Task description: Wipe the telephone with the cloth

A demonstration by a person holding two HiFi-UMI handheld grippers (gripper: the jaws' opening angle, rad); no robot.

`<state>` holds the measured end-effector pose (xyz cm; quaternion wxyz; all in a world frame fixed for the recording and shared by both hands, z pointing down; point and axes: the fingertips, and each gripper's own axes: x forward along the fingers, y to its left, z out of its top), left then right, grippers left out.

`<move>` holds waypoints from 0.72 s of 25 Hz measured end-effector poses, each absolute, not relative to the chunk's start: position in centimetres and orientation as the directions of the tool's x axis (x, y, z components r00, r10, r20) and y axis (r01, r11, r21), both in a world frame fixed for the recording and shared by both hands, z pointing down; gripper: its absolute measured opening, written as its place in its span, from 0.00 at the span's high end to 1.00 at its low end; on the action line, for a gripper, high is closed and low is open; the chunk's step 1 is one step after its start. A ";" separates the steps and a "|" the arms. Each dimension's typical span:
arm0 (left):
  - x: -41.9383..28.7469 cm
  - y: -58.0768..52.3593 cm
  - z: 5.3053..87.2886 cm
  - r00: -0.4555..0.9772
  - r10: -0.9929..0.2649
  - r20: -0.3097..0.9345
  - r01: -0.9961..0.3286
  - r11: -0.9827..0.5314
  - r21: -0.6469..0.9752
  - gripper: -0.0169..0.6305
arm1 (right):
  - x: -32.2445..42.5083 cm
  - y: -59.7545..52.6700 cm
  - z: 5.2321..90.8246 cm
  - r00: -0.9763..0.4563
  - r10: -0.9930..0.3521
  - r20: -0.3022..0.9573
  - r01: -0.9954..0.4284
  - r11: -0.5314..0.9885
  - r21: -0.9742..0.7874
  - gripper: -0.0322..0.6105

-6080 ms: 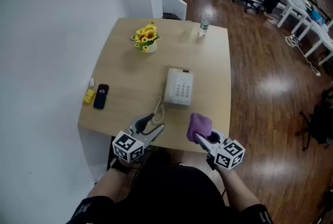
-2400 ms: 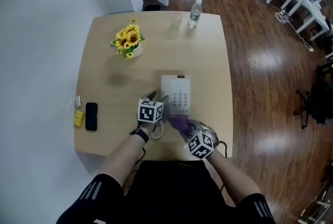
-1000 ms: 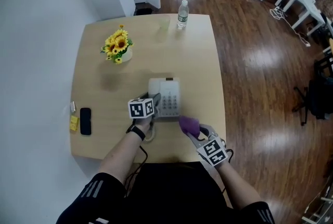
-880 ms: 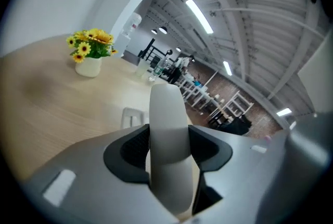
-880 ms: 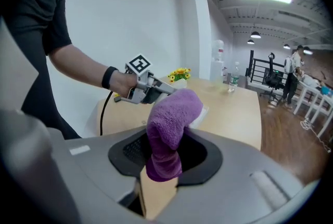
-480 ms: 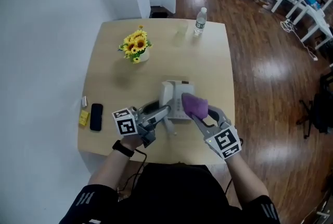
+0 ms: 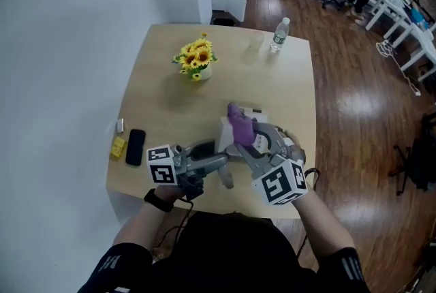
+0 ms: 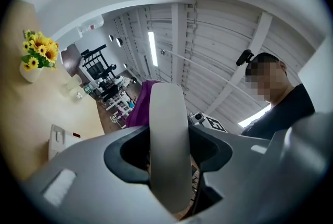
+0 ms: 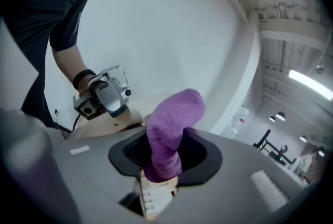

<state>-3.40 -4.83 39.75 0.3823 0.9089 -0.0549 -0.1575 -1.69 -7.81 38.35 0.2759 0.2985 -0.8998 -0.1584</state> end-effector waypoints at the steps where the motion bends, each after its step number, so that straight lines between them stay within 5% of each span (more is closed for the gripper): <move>1: -3.6 -4.8 39.6 0.946 -0.218 -0.242 0.019 -0.704 0.710 0.64 | -2.1 -7.5 38.3 -0.671 -0.619 0.407 -0.435 0.774 0.461 0.74; 18: -4.5 -5.4 37.7 0.929 -0.225 -0.293 0.037 -0.732 0.680 0.64 | -2.4 -1.7 41.5 -0.723 -0.457 0.519 -0.290 0.882 0.372 0.75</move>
